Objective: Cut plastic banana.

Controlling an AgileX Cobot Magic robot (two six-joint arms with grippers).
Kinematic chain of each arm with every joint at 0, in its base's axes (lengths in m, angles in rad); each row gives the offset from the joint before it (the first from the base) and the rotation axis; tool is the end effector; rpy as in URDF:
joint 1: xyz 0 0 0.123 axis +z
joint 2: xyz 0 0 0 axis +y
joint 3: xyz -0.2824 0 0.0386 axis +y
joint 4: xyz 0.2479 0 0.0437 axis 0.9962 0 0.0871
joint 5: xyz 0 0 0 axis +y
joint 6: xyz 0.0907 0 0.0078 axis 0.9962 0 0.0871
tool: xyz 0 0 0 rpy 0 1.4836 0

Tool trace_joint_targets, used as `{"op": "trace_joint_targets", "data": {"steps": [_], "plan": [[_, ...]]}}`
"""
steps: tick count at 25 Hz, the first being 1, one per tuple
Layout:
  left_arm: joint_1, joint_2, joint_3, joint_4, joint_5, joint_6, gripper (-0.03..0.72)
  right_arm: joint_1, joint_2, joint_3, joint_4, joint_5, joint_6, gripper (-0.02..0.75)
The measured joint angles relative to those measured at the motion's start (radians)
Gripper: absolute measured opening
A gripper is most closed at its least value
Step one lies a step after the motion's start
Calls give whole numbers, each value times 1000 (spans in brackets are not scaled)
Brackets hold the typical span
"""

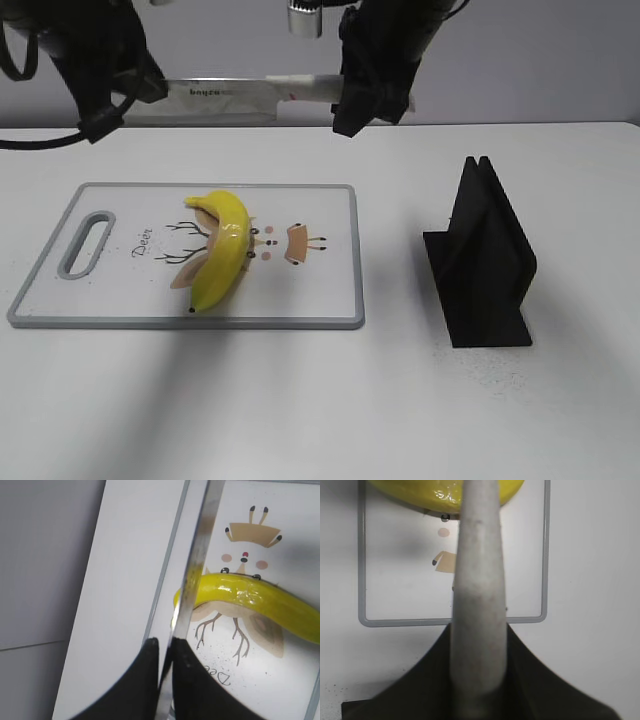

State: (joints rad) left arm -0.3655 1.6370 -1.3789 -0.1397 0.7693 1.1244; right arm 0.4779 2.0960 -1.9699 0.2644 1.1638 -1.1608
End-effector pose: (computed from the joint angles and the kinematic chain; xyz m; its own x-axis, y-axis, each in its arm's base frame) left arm 0.3347 -0.1375 0.3082 -0.0413 0.9260 -0.3753 0.8549 0.2272 0.4664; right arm 0.3977 0.2306 0.2781 0.0499 -0.9247 -0.3774 -0.9764 0.0344 -0.2133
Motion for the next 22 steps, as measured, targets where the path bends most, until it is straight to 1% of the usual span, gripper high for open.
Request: {"op": "trace_joint_targets", "data": {"steps": [11, 17, 22], "plan": [[0, 52, 0, -5, -15, 6, 36, 0, 2, 0, -18, -12, -8, 185], [5, 96, 0, 0, -22, 7, 35, -1, 60, 0, -13, -24, -8, 185], [36, 219, 0, -61, -64, 12, 35, -3, 145, -2, -18, -66, -8, 185]]}}
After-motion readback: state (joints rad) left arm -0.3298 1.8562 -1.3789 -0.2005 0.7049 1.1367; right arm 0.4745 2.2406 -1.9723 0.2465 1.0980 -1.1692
